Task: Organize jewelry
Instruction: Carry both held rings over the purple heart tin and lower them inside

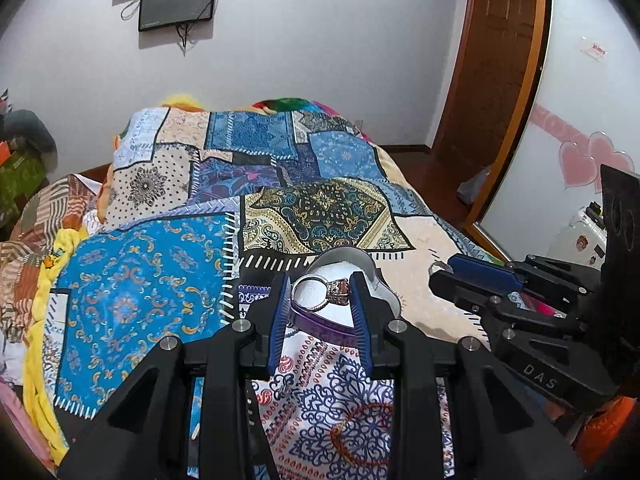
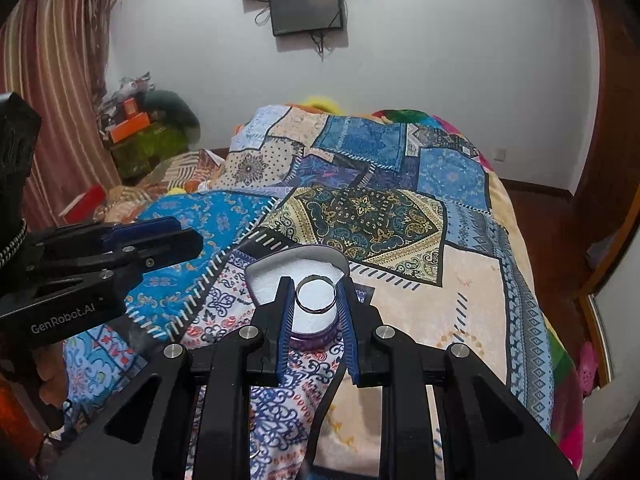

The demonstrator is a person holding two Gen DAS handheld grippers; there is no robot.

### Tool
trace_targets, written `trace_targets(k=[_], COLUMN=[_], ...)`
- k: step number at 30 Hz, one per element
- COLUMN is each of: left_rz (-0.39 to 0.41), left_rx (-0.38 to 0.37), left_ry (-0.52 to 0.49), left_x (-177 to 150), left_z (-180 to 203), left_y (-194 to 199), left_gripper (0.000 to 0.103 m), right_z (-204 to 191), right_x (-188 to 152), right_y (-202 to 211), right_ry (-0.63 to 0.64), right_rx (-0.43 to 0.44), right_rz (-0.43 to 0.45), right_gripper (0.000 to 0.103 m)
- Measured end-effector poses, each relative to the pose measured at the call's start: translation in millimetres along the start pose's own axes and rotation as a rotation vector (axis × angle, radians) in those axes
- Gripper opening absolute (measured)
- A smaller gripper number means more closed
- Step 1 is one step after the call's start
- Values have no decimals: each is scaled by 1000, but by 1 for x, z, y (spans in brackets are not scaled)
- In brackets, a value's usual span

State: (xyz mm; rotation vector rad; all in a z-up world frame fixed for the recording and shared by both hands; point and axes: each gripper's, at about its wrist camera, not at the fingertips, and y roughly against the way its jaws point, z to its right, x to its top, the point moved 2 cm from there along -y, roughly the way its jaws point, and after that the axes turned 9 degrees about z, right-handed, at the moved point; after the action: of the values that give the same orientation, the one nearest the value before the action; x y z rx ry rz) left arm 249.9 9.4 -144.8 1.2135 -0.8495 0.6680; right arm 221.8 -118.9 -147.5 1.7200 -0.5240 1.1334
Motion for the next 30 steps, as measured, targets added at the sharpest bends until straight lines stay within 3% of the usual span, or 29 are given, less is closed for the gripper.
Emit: trace_targets(k=[18,30], left_rz=[-123,-161], left_rx=[-51,-78], left_ry=[-3,25], left_x=[-8,-12], left_z=[-6,-10], left_y=[-64,-81], left_gripper=[29,29], right_z=[6,14], right_x=[-7,-11], right_y=[-48,-62], right_ry=[47,32], right_rx=[44,84], right_rz=[-108,-172], right_gripper=[20,20])
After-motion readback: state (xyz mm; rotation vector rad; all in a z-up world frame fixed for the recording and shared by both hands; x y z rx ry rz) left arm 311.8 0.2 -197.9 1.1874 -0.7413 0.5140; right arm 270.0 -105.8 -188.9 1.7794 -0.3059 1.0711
